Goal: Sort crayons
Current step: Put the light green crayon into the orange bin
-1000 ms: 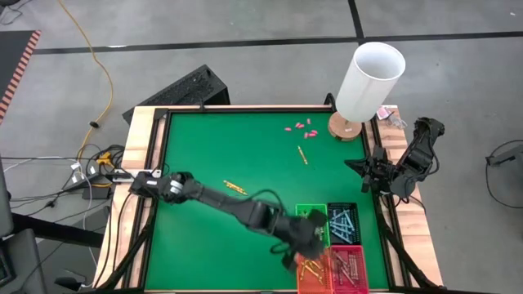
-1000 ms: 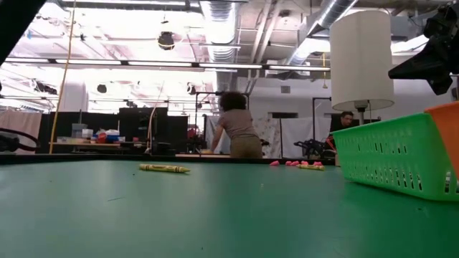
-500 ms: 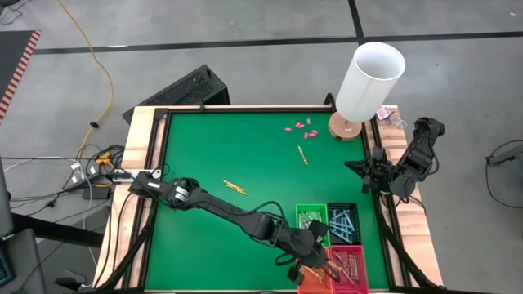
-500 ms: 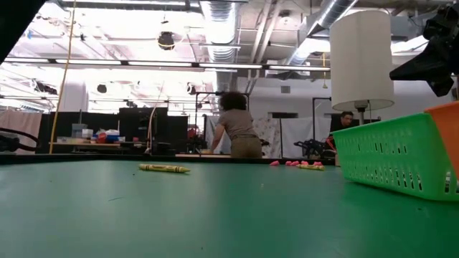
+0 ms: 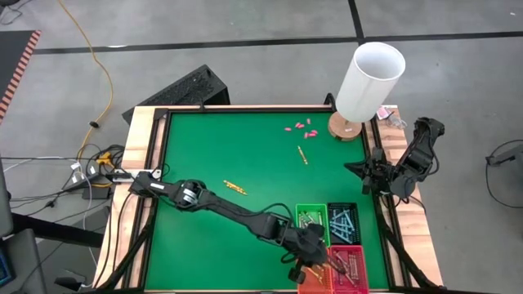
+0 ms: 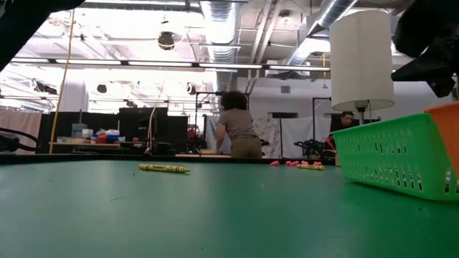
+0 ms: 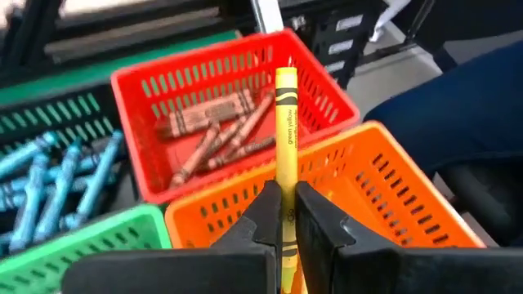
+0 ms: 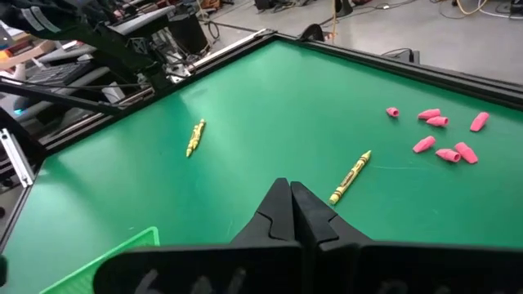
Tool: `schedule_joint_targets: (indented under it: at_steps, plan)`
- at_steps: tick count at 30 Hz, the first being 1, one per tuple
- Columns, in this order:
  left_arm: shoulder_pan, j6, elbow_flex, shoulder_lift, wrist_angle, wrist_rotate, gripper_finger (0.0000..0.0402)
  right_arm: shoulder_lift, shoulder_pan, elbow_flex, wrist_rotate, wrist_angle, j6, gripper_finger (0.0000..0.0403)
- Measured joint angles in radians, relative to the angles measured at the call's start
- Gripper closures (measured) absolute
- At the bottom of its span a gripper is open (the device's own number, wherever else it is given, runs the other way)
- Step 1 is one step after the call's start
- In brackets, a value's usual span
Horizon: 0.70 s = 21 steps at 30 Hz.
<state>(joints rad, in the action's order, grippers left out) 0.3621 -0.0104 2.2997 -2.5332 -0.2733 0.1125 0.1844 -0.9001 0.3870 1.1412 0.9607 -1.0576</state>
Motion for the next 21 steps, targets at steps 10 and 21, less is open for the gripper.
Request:
schedule_joint_targets:
  at_steps: [10,21]
  plan:
    - [-0.008,0.016,0.0,0.0,-0.049,0.041,0.0322,0.0,0.0,0.0,-0.015,0.001,0.0,0.0403]
    - [-0.03,0.189,0.028,0.029,-0.129,-0.043,0.0233,0.0,0.0,0.0,-0.018,0.001,0.0,0.0403]
